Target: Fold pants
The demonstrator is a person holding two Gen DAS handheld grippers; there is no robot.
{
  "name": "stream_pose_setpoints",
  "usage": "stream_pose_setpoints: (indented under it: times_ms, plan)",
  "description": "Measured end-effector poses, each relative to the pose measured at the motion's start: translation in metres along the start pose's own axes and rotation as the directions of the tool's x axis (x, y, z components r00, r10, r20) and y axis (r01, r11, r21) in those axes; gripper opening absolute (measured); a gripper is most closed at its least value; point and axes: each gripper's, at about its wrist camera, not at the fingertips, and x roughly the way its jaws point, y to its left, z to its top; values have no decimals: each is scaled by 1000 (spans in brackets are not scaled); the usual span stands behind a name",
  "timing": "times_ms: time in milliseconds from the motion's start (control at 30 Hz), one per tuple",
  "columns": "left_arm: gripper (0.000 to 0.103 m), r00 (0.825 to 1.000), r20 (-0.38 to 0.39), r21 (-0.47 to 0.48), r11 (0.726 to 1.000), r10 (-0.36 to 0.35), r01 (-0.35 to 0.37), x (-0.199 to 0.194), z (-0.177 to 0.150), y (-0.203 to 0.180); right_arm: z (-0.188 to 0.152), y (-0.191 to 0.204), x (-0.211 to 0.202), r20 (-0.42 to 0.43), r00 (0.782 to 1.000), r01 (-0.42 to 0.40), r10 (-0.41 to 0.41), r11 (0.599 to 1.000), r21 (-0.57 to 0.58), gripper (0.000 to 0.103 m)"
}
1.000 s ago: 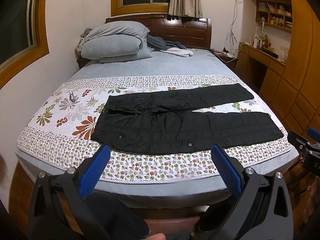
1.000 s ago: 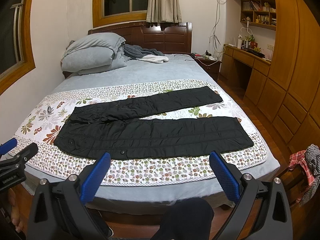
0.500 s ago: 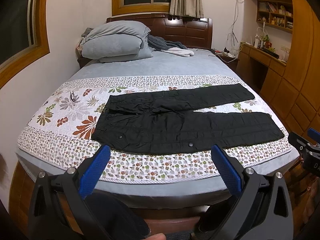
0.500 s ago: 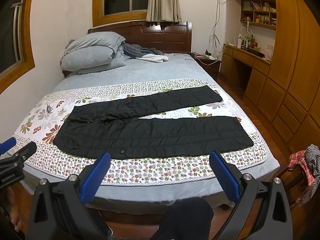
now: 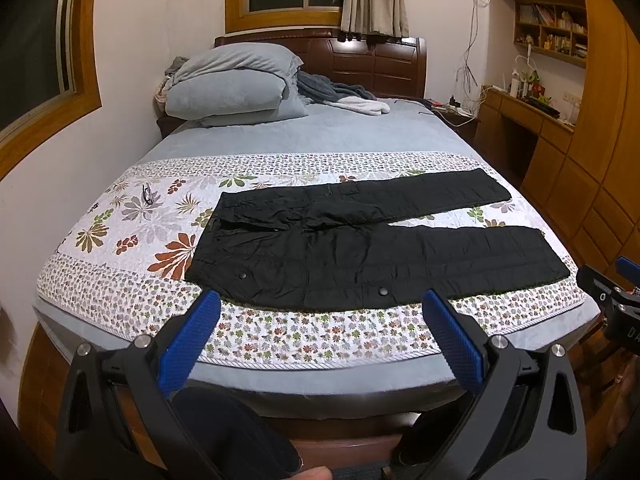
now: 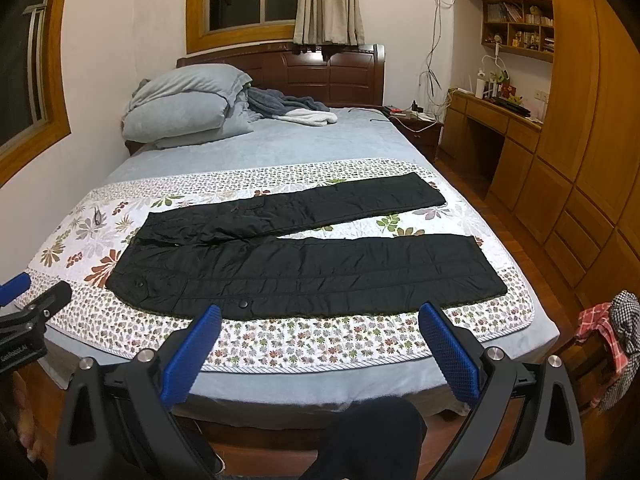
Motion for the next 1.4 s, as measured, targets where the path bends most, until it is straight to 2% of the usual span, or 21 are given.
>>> stream_pose_setpoints:
  times_ms: [600, 1267, 1333, 1367, 1400]
  plan:
    - [100, 1000, 2, 4, 1000, 2, -2, 2, 0, 2, 3, 2, -1, -5, 1000, 1, -1, 1000, -4, 100]
    - [100, 998, -57, -3, 1000, 13, -13, 35, -1, 11, 3, 0, 28, -39, 999, 19, -19, 1000, -1, 100]
    - [100, 998, -66, 12, 1000, -4, 4, 46, -1, 16, 5, -5, 37, -20, 1000, 19, -19, 1000, -4, 100]
    - [100, 996, -82, 16, 999, -41, 43, 55, -2, 21, 6, -10, 44, -14, 1000, 3, -3, 1000, -3, 100]
    - [100, 986, -120, 8, 993, -112, 114, 69, -1, 29, 7, -16, 55, -23, 999, -27, 27, 1000, 4, 100]
